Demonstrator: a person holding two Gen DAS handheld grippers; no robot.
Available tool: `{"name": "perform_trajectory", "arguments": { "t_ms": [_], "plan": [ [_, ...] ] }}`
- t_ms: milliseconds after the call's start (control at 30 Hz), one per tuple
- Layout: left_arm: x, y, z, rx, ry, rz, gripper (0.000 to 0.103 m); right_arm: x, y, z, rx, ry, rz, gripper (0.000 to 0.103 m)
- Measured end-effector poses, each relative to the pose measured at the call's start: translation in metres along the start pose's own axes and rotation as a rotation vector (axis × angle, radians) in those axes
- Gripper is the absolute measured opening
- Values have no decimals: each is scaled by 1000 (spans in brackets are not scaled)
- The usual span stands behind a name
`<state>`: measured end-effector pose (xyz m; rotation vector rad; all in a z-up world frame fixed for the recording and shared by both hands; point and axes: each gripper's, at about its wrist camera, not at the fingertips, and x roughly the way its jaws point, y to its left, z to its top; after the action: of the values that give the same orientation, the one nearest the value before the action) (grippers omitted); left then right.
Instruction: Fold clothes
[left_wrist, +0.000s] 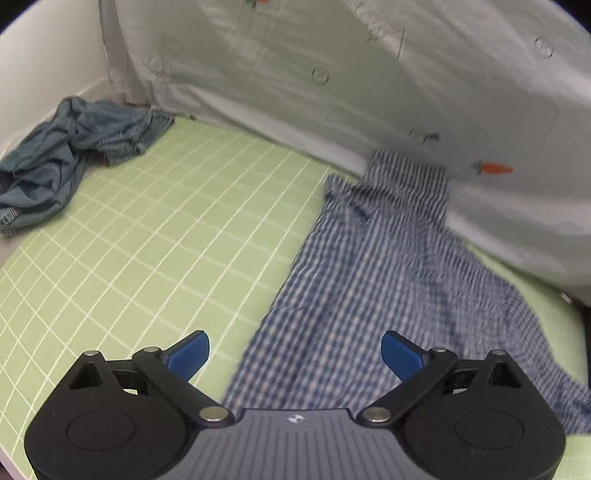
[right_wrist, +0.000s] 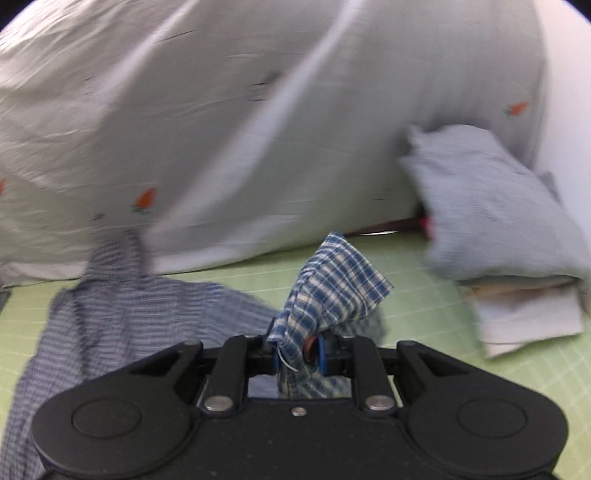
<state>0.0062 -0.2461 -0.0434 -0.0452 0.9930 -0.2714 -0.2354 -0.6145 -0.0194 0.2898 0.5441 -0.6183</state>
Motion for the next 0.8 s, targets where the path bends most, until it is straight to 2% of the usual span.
{"name": "perform_trajectory", "arguments": {
  "t_ms": [167, 300, 400, 433, 467, 500, 533, 567, 600, 667, 767, 800],
  "plan": [
    [28, 24, -6, 33, 76, 21, 99, 17, 72, -12, -28, 51, 101, 19],
    [46, 35, -7, 53, 131, 21, 99, 39, 129, -24, -77, 132, 170, 20],
    [55, 38, -6, 70, 159, 20, 99, 61, 161, -39, -160, 251, 185, 28],
    [56, 38, -5, 76, 162, 16, 99, 61, 164, -42, -172, 262, 184, 31],
    [54, 35, -4, 83, 157, 12, 99, 60, 168, -45, -185, 273, 183, 38],
    [52, 33, -3, 91, 149, 9, 99, 58, 170, -48, -191, 278, 183, 53],
    [49, 30, -2, 99, 142, 5, 99, 52, 167, -48, -180, 268, 184, 62],
    [46, 26, -2, 107, 133, 3, 99, 47, 162, -46, -163, 257, 183, 76],
    [43, 22, -2, 112, 126, 2, 99, 42, 156, -44, -146, 245, 182, 84],
    [36, 14, -2, 119, 113, -1, 99, 31, 139, -41, -118, 226, 172, 88],
    [25, 0, -5, 129, 95, -9, 99, 17, 112, -41, -101, 204, 145, 103],
    [21, -5, -7, 134, 90, -10, 99, 13, 102, -42, -98, 196, 135, 103]
  ]
}}
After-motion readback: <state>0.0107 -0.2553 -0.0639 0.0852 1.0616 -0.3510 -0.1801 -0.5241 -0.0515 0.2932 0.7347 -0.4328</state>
